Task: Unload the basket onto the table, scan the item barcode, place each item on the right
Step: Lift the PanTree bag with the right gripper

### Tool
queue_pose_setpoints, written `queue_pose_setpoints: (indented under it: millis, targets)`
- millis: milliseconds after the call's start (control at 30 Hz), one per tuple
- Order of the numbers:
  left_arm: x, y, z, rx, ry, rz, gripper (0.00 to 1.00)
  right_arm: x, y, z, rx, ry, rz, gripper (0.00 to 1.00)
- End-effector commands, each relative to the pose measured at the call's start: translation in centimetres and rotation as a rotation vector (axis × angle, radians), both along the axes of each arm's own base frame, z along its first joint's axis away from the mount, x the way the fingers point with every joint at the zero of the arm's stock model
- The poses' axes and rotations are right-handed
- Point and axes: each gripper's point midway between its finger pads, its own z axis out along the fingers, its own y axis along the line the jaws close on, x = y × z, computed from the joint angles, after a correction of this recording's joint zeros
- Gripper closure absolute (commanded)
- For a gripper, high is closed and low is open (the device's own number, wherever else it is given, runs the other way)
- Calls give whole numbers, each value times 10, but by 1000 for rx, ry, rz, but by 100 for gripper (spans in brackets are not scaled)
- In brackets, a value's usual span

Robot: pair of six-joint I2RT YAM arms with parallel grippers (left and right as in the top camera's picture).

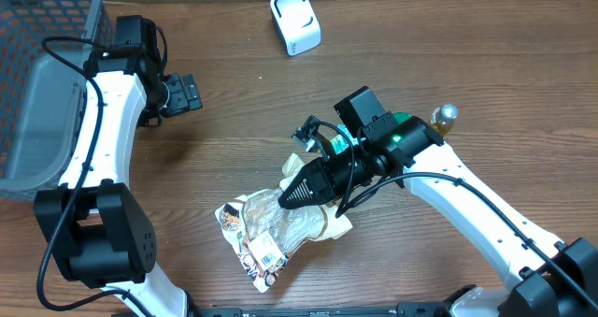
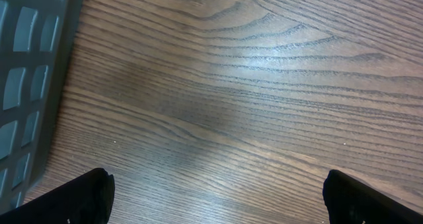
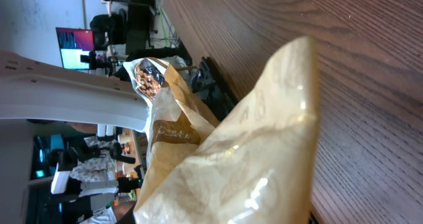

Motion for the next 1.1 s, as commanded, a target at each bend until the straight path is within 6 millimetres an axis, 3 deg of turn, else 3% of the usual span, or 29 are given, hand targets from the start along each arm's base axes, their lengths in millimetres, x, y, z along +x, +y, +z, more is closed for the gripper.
queue_pose_setpoints:
  millis: [0, 767, 1067]
  targets:
    - [2, 2, 8, 15, -22, -1, 0, -3, -1, 11, 39, -19, 11, 86]
    - [2, 2, 8, 15, -22, -1, 0, -4, -1, 10, 42, -38, 24, 86]
    - [2, 2, 8, 15, -22, -1, 0, 14, -7, -9, -73, -125, -38, 87]
